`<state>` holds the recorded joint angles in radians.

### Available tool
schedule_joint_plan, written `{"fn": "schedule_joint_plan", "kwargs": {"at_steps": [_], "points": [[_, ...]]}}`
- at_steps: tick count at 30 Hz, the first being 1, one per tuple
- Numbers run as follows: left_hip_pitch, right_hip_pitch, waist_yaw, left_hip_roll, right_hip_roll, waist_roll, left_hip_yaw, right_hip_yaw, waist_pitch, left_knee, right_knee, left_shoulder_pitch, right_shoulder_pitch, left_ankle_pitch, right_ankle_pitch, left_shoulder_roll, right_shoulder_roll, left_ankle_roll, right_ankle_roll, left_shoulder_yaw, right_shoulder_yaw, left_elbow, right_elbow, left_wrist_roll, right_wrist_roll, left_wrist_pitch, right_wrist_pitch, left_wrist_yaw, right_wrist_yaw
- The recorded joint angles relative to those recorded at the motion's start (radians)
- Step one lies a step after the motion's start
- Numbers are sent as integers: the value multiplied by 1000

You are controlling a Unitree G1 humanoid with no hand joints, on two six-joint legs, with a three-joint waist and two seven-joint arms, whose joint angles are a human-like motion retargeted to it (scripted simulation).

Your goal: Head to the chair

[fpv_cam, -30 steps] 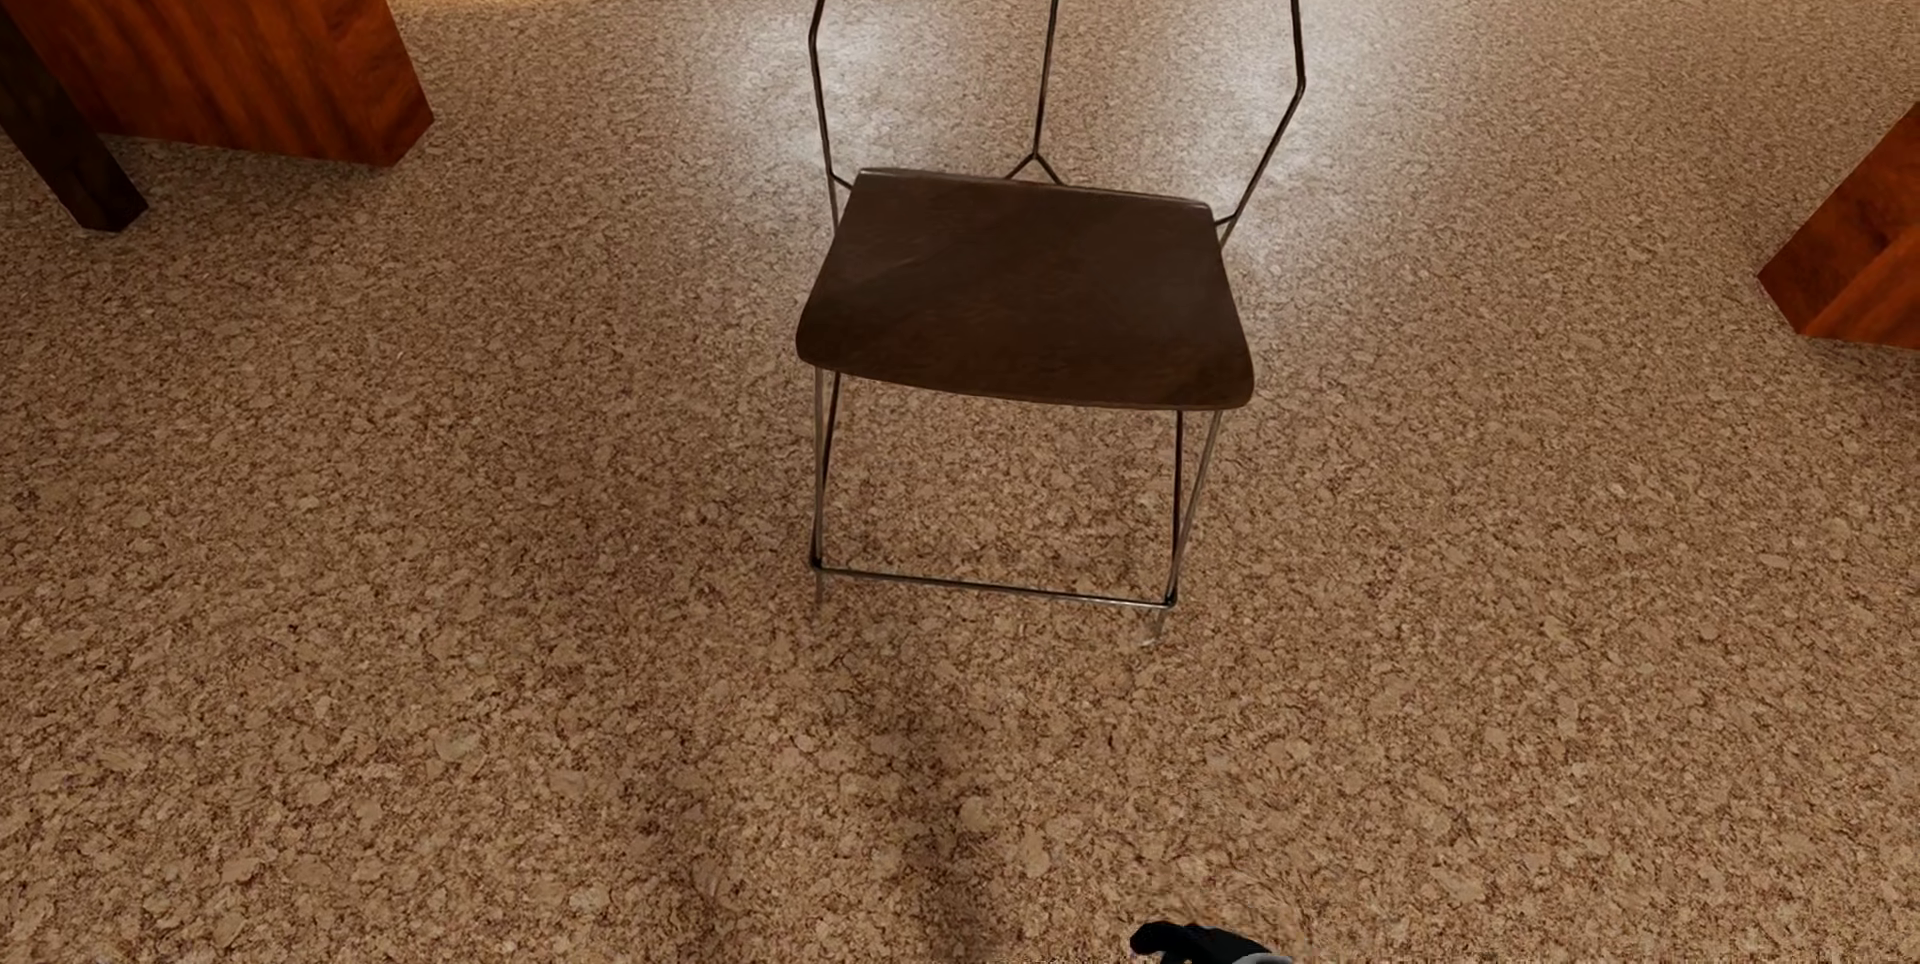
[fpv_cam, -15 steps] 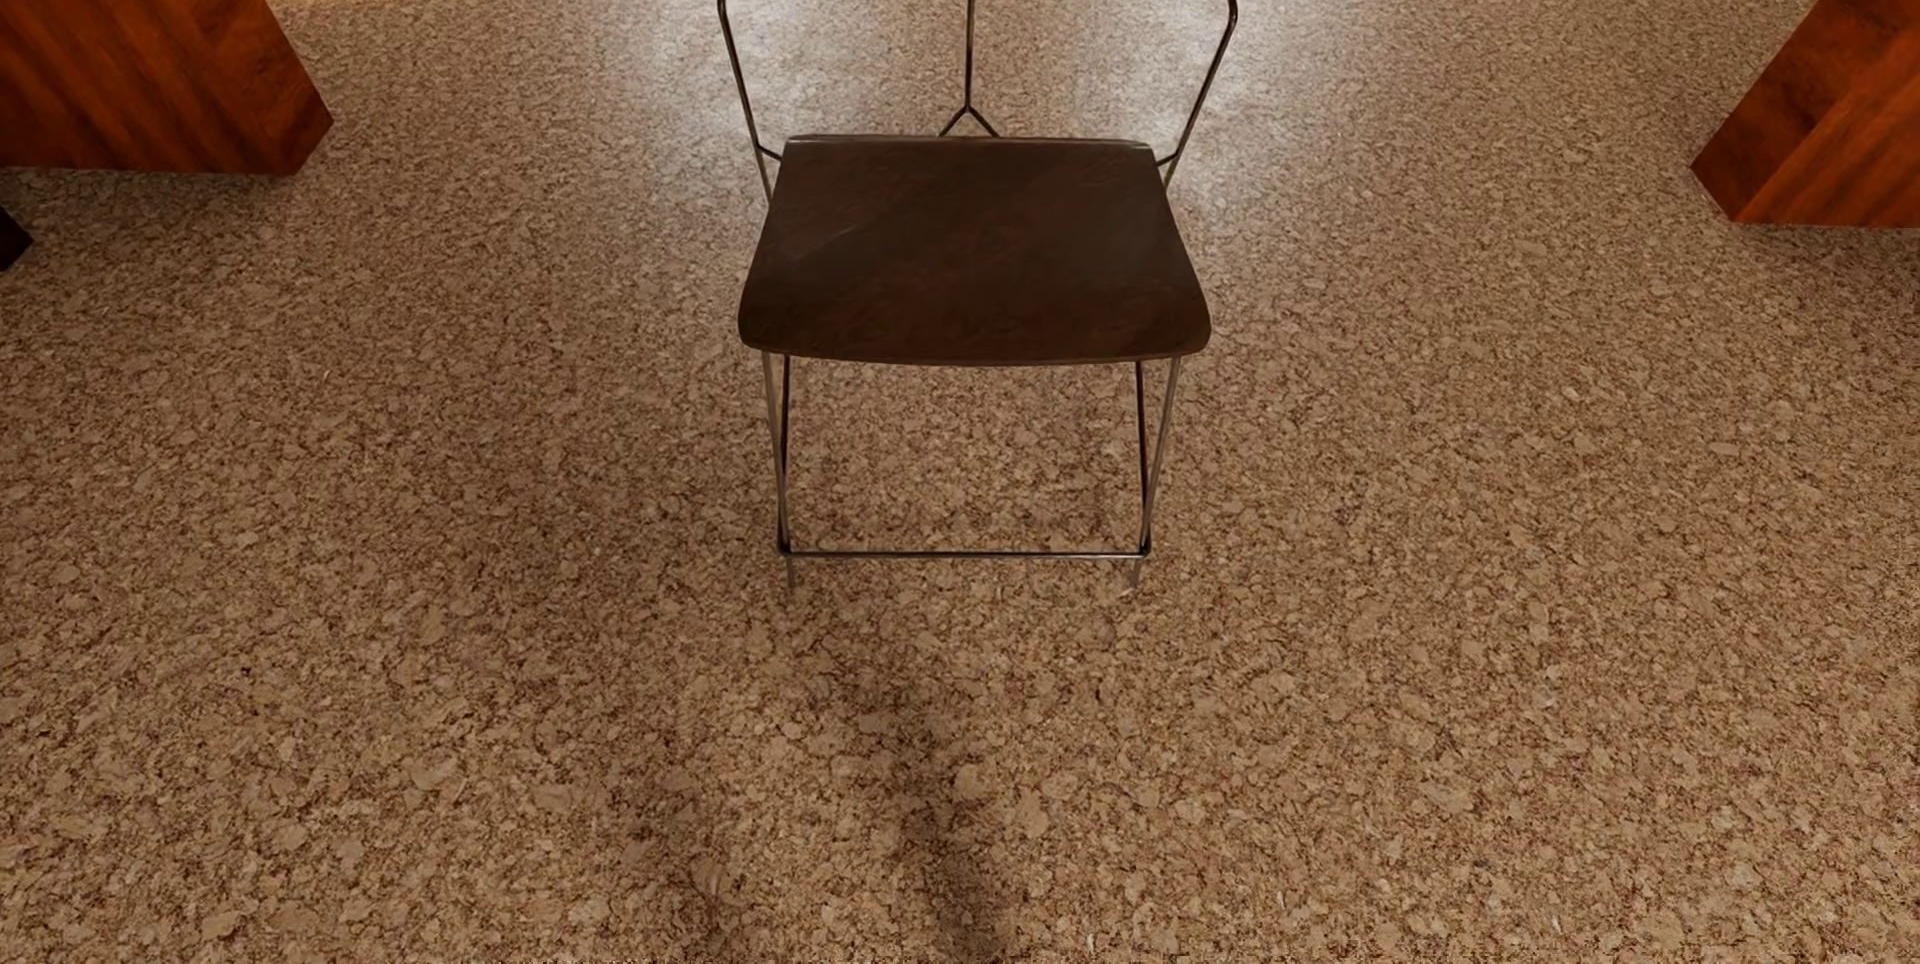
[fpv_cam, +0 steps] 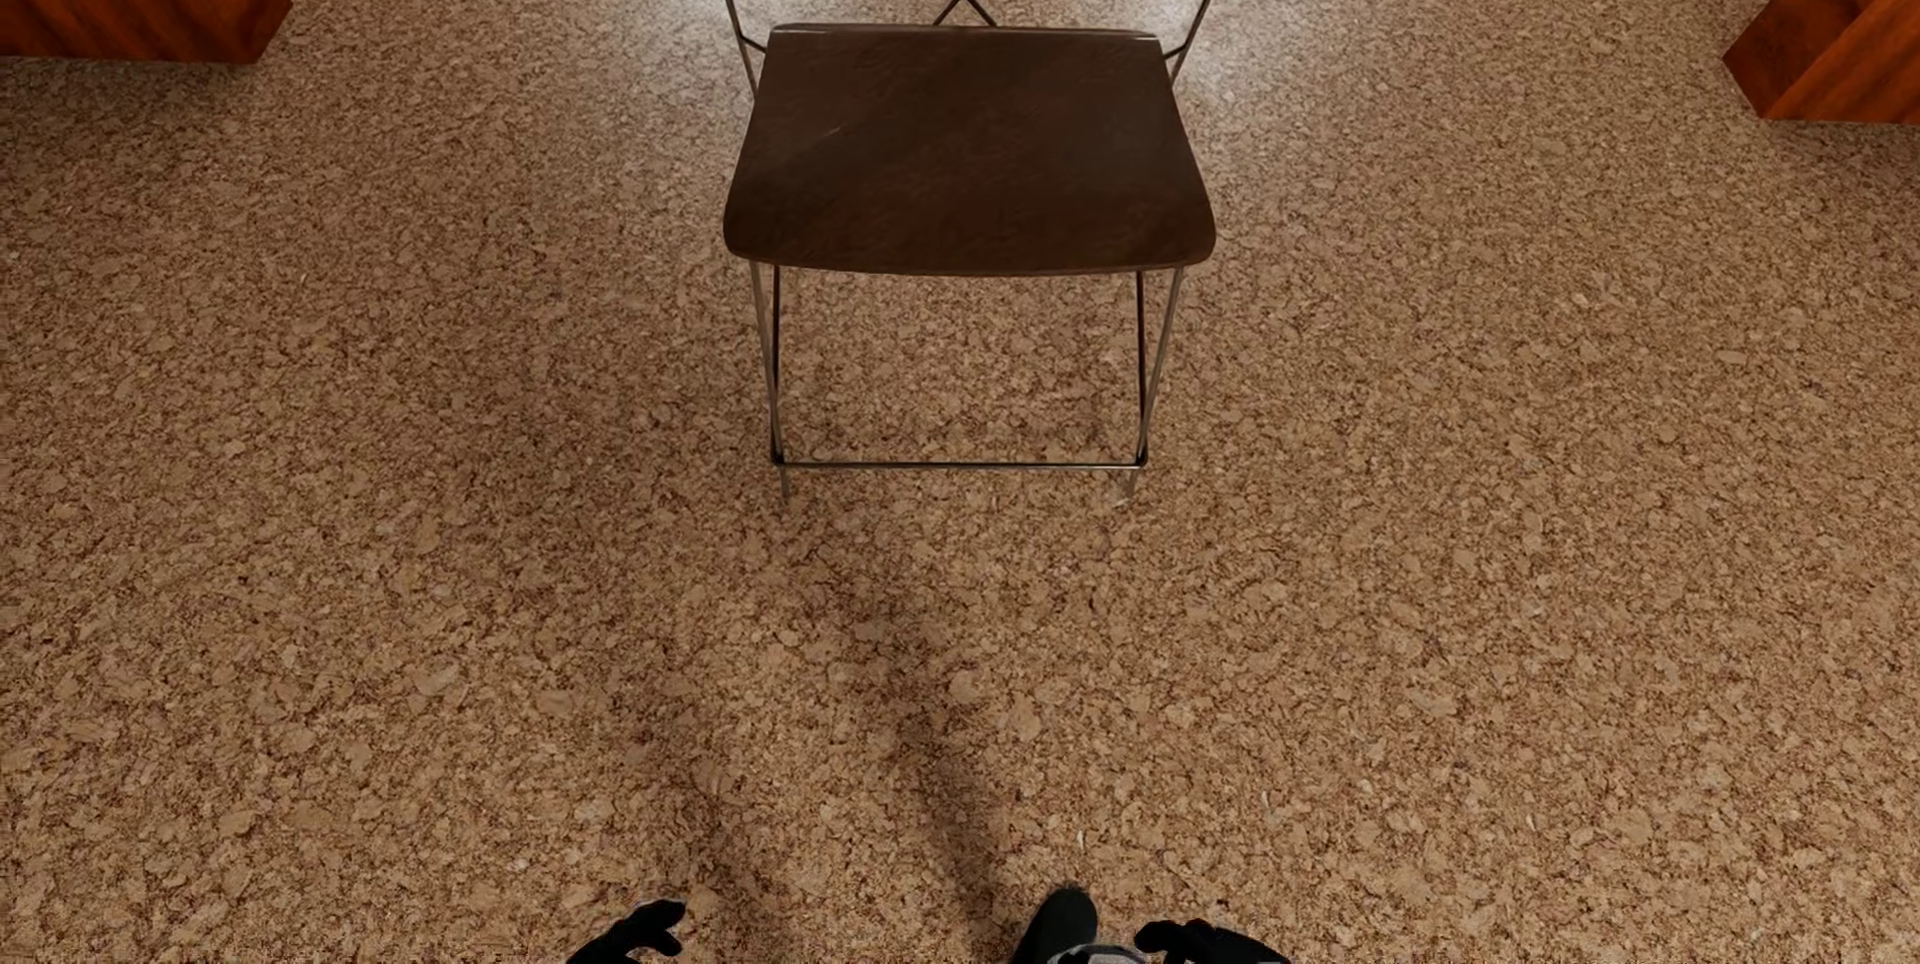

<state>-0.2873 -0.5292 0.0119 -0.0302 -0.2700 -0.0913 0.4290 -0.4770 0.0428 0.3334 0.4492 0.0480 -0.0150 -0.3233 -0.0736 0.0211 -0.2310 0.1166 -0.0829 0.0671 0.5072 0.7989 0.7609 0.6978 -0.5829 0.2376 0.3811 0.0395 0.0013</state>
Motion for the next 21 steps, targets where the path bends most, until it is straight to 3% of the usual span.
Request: {"fn": "schedule_joint_plan", "kwargs": {"at_steps": [21], "points": [[-123, -90, -4, -47, -66, 14, -72, -71, 41, -29, -8, 123, -73, 38, 21, 54, -31, -27, -22, -89, 68, -45, 42, -5, 37, -51, -16, 12, -33]]}}
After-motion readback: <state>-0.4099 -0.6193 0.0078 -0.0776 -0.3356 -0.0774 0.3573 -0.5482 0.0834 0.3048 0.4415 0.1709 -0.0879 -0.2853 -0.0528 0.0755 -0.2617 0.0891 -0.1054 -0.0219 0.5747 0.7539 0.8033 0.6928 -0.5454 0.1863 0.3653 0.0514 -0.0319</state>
